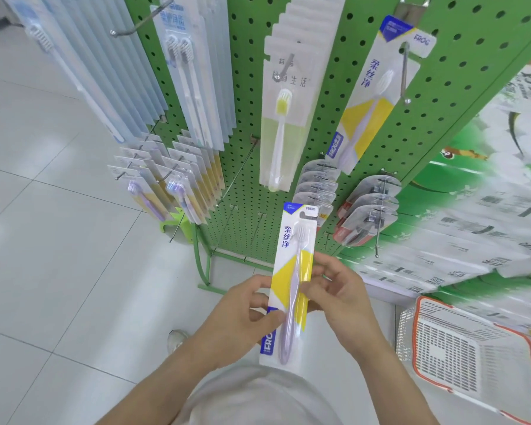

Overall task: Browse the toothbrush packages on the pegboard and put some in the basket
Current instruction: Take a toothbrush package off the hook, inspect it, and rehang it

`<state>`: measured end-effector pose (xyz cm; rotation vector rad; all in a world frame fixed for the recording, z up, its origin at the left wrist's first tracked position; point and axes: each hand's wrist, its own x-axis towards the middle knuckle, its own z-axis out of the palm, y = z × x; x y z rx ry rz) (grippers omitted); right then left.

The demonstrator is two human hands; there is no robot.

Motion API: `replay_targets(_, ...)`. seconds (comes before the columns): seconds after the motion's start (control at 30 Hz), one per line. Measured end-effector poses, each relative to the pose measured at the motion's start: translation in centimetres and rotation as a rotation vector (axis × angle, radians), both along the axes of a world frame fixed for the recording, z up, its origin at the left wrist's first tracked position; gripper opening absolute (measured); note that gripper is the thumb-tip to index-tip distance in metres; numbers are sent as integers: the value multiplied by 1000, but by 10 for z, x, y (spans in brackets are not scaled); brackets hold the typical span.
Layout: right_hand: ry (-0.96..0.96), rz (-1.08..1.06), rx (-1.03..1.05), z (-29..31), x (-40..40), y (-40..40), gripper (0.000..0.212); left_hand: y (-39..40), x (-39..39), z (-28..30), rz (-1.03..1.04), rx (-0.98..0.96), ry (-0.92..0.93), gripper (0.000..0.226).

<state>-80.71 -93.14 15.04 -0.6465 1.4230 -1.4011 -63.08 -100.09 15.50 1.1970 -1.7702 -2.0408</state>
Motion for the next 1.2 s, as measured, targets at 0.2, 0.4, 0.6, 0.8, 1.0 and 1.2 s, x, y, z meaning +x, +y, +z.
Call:
replay_targets(0.2, 119, -113, 79, 7, -8, -5, 31, 1, 2, -4, -106, -88, 12, 35)
replay_targets(0.4, 193, -89, 89, 8, -13, -7, 17, 0, 6, -6, -120, -176, -75, 38)
replay_targets(0.6, 214, -118, 74, 9, -5, -9, 16, 9, 3, 0, 46, -483, -224, 55)
replay_targets(0.8, 138, -96, 4, 18, 20, -11, 18, 14, -18, 21, -71, -779, -169, 69)
replay_targets(1.0, 53, -40, -123, 22, 17, -11, 21, 2, -18, 33, 172, -715, -98, 41)
replay_targets(1.2, 250, -205, -95, 7, 14, -12, 38, 1, -13, 30, 329, -122, 181, 31)
